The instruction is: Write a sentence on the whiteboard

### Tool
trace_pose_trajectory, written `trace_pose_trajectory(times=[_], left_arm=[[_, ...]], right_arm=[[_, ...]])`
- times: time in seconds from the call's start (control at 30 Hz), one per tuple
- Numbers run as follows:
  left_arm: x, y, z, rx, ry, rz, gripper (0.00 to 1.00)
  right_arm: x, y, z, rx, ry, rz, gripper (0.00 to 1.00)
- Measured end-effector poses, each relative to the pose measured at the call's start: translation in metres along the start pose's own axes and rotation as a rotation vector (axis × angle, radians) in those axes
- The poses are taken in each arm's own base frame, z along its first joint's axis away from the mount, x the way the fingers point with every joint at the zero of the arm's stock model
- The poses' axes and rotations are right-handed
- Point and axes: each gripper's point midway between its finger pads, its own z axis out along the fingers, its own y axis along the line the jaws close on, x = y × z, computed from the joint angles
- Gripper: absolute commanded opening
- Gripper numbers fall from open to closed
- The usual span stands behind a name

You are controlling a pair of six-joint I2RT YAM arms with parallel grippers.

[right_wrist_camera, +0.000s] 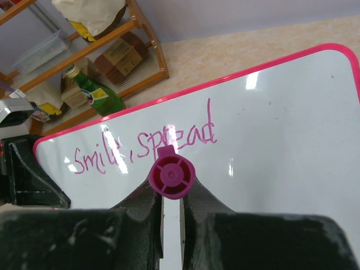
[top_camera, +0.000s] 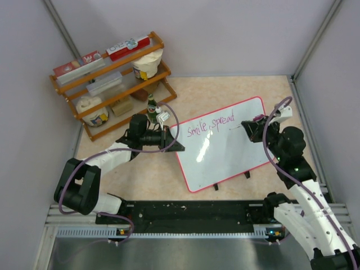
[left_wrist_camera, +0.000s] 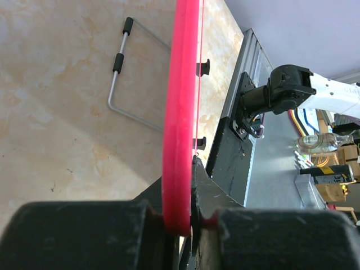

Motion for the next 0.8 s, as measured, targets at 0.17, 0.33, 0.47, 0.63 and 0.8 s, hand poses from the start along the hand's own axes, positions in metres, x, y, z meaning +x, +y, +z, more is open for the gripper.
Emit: trace_pose_trajectory(times=[0.17,0.33,0.47,0.63,0.8], left_arm=[[0.000,0.000,0.000,0.000,0.000,0.000,0.00],[0.000,0.000,0.000,0.000,0.000,0.000,0.00],[0.000,0.000,0.000,0.000,0.000,0.000,0.00],[0.000,0.000,0.000,0.000,0.000,0.000,0.00],[0.000,0.000,0.000,0.000,0.000,0.000,0.00]], right_arm=[[0.011,0.023,0.000,-0.065,0.025,-0.024,0.00],[0.023,0.038,0.001,-0.107,0.045,-0.037,0.00],[0.031,0.051,0.002,-0.153,0.048,-0.050,0.00],[0.038,0.071,0.002,-0.213,0.052,-0.063,0.00],[0.043,0.090,0.000,-0.278,0.045,-0.076,0.00]])
